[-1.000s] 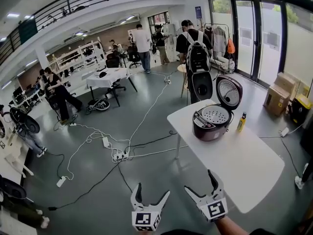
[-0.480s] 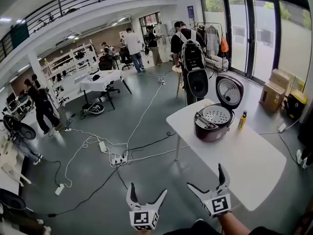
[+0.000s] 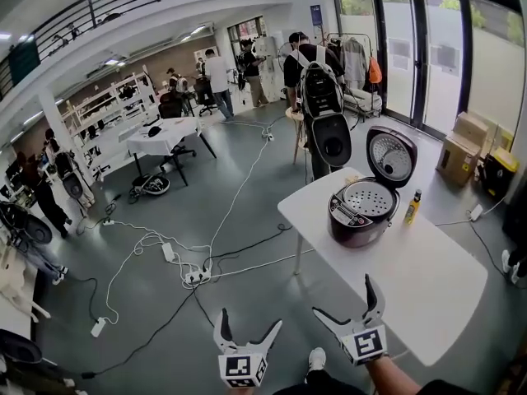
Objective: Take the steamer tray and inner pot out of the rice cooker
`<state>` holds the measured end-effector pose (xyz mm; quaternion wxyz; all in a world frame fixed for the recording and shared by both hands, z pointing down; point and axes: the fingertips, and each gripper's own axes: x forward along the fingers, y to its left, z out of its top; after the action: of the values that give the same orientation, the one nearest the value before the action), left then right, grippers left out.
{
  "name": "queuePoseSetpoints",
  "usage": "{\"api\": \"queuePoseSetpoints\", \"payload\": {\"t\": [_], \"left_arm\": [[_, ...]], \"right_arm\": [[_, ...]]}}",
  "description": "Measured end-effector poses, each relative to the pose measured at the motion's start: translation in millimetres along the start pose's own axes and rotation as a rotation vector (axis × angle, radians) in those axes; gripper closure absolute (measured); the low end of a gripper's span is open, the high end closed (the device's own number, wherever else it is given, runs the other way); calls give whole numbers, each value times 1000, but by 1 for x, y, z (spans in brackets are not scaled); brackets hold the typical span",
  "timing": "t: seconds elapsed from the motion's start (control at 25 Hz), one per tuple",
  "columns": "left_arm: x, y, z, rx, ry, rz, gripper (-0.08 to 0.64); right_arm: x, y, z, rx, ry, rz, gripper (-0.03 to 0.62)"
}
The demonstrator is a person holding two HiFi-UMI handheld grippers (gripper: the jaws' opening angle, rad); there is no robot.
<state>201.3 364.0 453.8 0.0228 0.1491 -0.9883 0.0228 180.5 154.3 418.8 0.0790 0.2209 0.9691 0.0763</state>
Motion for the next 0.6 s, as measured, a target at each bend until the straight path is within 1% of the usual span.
{"api": "queuePoseSetpoints", "payload": {"t": [0.12,0.24,0.44,0.6], "left_arm": [[31,7,-2,8,12,-6,-34],[65,15,8,21,5,-5,-34],[125,21,16,29,6,-18,-34],[171,19,19,38,2,-40,-34]], "right_arm": [[24,-14,-11,0,17,-7,-2],[53,-30,-13,12,38,-6,-2],[100,-68,-16,0,-12,-31,-2],[129,-97,-24,1,-5,-49,-2]]}}
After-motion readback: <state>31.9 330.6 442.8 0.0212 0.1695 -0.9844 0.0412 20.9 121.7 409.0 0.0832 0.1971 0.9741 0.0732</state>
